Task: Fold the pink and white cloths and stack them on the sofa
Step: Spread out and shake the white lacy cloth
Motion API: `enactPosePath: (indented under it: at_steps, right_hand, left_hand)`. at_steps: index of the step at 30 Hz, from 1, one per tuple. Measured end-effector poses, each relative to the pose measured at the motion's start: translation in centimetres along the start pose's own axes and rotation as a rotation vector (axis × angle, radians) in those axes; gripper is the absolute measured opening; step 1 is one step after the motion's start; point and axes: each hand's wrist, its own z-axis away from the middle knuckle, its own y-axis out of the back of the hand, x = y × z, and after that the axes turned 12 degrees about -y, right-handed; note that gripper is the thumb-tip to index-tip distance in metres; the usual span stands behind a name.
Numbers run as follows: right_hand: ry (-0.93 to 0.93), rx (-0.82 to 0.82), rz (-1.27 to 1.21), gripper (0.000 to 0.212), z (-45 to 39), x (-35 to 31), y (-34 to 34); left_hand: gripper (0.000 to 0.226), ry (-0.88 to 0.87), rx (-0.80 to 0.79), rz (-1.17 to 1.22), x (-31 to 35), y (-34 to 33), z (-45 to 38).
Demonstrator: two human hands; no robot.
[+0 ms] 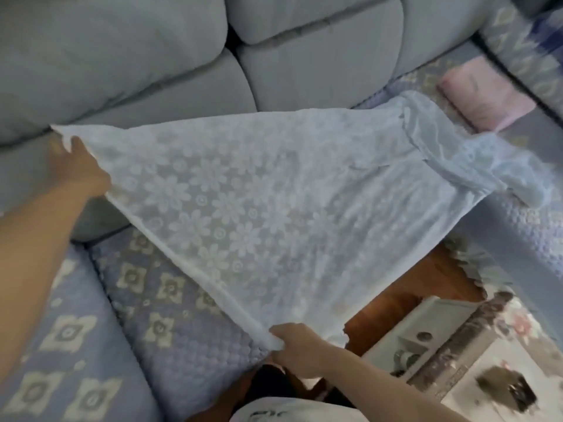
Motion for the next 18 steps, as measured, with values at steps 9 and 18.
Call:
enactPosePath:
  at_steps: [9, 18]
  right_hand:
    - [0.001, -0.378, -0.107, 0.053, -1.6, -4.8, -2.1]
    - [-0.175, -0.140, -0.597, 0.021, -1.1, 5.6, 5.6]
  left_hand:
    - [0.037, 0.536, -1.052, 1.017, 7.0, -16.1, 31.7]
    - [0.051, 0.451, -0.602, 0.351, 1.4, -24.5, 39.2]
